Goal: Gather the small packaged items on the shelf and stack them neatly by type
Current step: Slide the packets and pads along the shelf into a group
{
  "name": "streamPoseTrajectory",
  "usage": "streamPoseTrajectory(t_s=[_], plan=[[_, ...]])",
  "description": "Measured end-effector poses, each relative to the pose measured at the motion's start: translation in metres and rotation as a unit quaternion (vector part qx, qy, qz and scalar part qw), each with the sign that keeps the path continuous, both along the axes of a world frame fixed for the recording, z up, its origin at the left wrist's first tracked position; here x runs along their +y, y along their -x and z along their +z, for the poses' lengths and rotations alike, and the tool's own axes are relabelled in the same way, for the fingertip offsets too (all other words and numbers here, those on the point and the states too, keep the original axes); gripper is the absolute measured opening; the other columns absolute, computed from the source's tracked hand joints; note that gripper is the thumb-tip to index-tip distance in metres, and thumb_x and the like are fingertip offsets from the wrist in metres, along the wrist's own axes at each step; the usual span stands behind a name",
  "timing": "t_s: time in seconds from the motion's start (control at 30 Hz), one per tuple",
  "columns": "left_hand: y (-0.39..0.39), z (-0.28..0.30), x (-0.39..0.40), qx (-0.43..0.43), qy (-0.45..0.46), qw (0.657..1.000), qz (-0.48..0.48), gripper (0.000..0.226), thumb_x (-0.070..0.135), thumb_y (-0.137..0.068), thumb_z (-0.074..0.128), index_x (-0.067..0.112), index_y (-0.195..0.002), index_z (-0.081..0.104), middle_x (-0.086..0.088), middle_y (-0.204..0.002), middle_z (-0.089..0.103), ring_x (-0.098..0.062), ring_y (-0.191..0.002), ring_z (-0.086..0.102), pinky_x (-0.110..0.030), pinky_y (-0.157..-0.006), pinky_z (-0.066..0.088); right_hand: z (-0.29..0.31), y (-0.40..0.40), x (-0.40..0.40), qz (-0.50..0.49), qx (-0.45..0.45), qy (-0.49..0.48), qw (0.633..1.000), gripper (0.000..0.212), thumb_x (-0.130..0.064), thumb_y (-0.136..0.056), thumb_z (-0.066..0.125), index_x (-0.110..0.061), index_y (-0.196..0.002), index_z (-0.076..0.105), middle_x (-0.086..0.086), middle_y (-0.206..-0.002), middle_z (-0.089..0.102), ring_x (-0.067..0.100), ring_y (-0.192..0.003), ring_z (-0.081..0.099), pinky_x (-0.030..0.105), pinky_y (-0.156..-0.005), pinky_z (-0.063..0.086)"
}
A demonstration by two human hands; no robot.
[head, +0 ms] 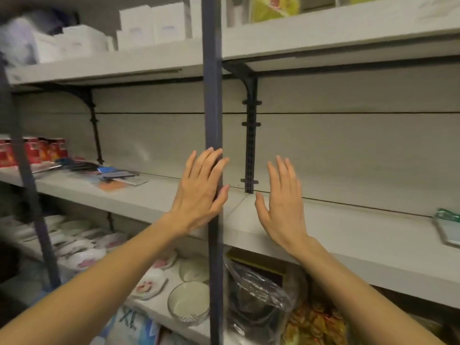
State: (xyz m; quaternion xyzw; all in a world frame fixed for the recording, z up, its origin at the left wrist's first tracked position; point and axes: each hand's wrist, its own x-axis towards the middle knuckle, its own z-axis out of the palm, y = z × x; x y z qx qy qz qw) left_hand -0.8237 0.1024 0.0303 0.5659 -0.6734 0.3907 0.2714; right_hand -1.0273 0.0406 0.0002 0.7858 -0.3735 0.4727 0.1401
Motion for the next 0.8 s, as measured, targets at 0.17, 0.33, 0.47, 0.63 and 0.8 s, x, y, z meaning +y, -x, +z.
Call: streamPoseTrajectory(t_s=[0.17,0.33,0.47,0.63,0.8], plan=[[-0.110,-0.021,0.042,0.041,-0.022,0.994,0.100,0.058,0.041,-0.100,0.046,0.008,-0.147,0.043,-0.016,-0.157,0.038,-0.033,-0.145,0.034,-0.050,-0.124,0.020,-0.009,-0.103,0.022,0.083,0.124,0.083,0.985,0.065,-0.027,-0.097,0.054,-0.003,-0.154,0.033,0.018,-0.164,0.021,0.032,-0.154,0.014,0.050,-0.123,0.022],[-0.206,-0.045,0.069,0.126,-0.092,0.965,0.210,0.067,0.048,-0.095,0.038,0.010,-0.150,0.038,-0.017,-0.156,0.038,-0.035,-0.142,0.037,-0.049,-0.118,0.030,-0.024,-0.206,0.028,0.125,0.175,0.035,0.976,0.067,-0.031,-0.096,0.050,-0.005,-0.155,0.030,0.016,-0.164,0.022,0.033,-0.153,0.016,0.047,-0.124,0.022],[-0.270,-0.057,0.080,0.180,-0.133,0.941,0.254,0.071,0.051,-0.096,0.037,0.011,-0.154,0.029,-0.017,-0.158,0.033,-0.035,-0.143,0.034,-0.046,-0.115,0.029,-0.027,-0.277,0.019,0.151,0.180,-0.040,0.971,0.071,-0.028,-0.094,0.052,-0.004,-0.156,0.027,0.017,-0.164,0.021,0.035,-0.153,0.015,0.046,-0.125,0.017],[-0.349,-0.066,0.069,0.196,-0.176,0.921,0.286,0.069,0.050,-0.100,0.044,0.012,-0.155,0.026,-0.019,-0.165,0.019,-0.035,-0.149,0.026,-0.048,-0.119,0.026,-0.025,-0.363,-0.014,0.158,0.202,-0.067,0.964,0.074,-0.030,-0.091,0.054,-0.003,-0.155,0.027,0.018,-0.160,0.027,0.038,-0.151,0.018,0.045,-0.125,0.017],[-0.425,-0.052,0.031,0.191,-0.213,0.910,0.299,0.067,0.053,-0.099,0.044,0.014,-0.152,0.029,-0.018,-0.162,0.024,-0.034,-0.145,0.033,-0.046,-0.116,0.031,-0.011,-0.461,-0.069,0.140,0.202,-0.103,0.964,0.072,-0.039,-0.090,0.055,-0.005,-0.149,0.032,0.015,-0.150,0.039,0.036,-0.143,0.028,0.043,-0.120,0.024]])
